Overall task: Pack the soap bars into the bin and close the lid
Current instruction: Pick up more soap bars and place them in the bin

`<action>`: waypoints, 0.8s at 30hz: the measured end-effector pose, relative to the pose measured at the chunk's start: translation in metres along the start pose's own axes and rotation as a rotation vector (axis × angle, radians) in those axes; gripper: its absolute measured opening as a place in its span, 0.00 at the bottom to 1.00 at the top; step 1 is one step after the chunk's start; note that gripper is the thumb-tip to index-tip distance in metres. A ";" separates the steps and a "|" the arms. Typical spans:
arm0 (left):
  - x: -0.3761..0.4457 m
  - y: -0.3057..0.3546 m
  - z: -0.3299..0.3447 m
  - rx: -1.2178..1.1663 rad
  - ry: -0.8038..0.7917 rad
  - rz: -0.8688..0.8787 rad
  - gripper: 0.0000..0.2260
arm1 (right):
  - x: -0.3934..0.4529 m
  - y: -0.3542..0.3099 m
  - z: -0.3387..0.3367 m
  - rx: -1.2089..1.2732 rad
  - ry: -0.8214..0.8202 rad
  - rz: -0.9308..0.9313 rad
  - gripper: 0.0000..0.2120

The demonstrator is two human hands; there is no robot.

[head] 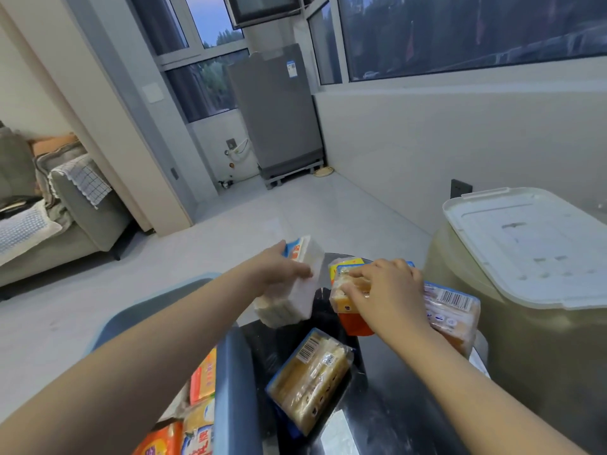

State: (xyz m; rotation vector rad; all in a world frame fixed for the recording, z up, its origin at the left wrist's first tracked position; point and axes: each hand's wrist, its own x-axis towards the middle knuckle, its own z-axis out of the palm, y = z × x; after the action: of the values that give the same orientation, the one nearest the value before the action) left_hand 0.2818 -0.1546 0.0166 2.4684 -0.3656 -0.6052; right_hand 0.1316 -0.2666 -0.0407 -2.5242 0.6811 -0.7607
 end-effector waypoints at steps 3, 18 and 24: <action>-0.035 -0.006 -0.017 -0.192 0.056 0.059 0.37 | -0.002 -0.007 -0.010 0.207 -0.012 0.001 0.15; -0.181 -0.037 -0.041 -1.023 -0.028 0.176 0.16 | -0.058 -0.114 -0.050 1.202 -0.596 -0.055 0.26; -0.196 -0.065 -0.065 -0.968 0.110 0.246 0.21 | -0.073 -0.158 -0.040 1.242 -0.734 -0.044 0.28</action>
State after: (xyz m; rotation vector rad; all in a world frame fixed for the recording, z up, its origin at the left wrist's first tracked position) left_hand 0.1527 0.0015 0.0932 1.4929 -0.2412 -0.3986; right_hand 0.1072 -0.1100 0.0418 -1.4419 -0.1301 -0.0960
